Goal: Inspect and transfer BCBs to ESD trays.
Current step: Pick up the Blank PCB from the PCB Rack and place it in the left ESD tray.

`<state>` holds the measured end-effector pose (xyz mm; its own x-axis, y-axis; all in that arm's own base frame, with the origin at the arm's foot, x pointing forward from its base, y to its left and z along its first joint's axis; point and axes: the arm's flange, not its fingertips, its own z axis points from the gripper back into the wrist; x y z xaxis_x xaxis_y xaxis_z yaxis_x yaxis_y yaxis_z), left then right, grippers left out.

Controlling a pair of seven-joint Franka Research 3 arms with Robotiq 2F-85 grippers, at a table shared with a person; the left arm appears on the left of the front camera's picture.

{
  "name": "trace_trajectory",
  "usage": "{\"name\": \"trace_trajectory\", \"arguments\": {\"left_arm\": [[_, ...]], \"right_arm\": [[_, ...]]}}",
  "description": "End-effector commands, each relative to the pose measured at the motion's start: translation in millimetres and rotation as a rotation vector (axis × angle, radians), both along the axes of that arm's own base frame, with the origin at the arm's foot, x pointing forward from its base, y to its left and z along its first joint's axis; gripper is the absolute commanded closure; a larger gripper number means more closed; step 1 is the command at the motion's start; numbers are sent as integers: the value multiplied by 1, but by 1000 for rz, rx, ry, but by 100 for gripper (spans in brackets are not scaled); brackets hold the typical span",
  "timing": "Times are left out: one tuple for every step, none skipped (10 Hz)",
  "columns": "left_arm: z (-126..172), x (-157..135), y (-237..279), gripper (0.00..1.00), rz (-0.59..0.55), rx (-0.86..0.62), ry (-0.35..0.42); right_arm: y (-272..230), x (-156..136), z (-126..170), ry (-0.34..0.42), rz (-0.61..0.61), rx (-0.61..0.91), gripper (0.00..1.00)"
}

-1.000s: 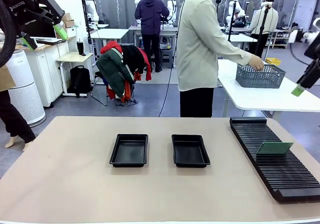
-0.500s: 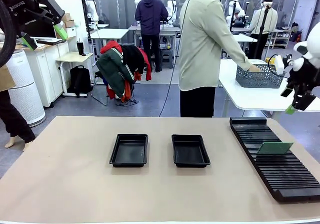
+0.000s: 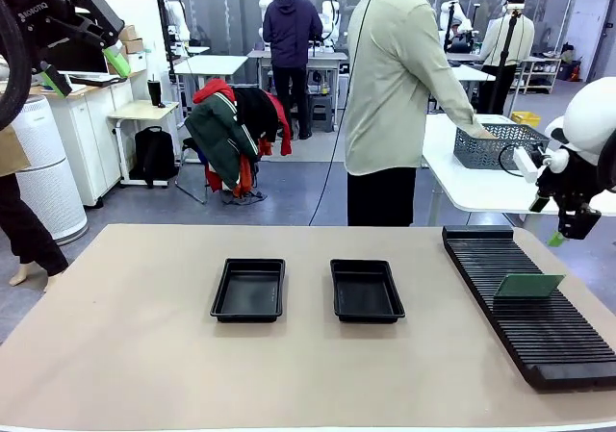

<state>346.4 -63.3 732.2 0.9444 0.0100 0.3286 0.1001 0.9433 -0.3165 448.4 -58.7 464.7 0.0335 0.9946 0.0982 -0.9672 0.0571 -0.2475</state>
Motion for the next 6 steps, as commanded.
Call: {"name": "trace_trajectory", "arguments": {"left_arm": [[-1,-1,-1,0,-1,-9,-1],[-1,-1,-1,0,-1,-9,-1],[-1,-1,-1,0,-1,-9,-1],[-1,-1,-1,0,-1,-9,-1],[-1,-1,-1,0,-1,-9,-1],[-1,-1,-1,0,-1,-9,-1]], "right_arm": [[-8,4,-20,-19,47,-70,0],[-10,6,-30,-6,42,-70,0],[-10,7,-37,3,35,-77,0],[-12,8,-47,13,29,-89,0],[-13,9,-55,21,26,-99,0],[-13,9,-61,29,28,-103,0]]}}
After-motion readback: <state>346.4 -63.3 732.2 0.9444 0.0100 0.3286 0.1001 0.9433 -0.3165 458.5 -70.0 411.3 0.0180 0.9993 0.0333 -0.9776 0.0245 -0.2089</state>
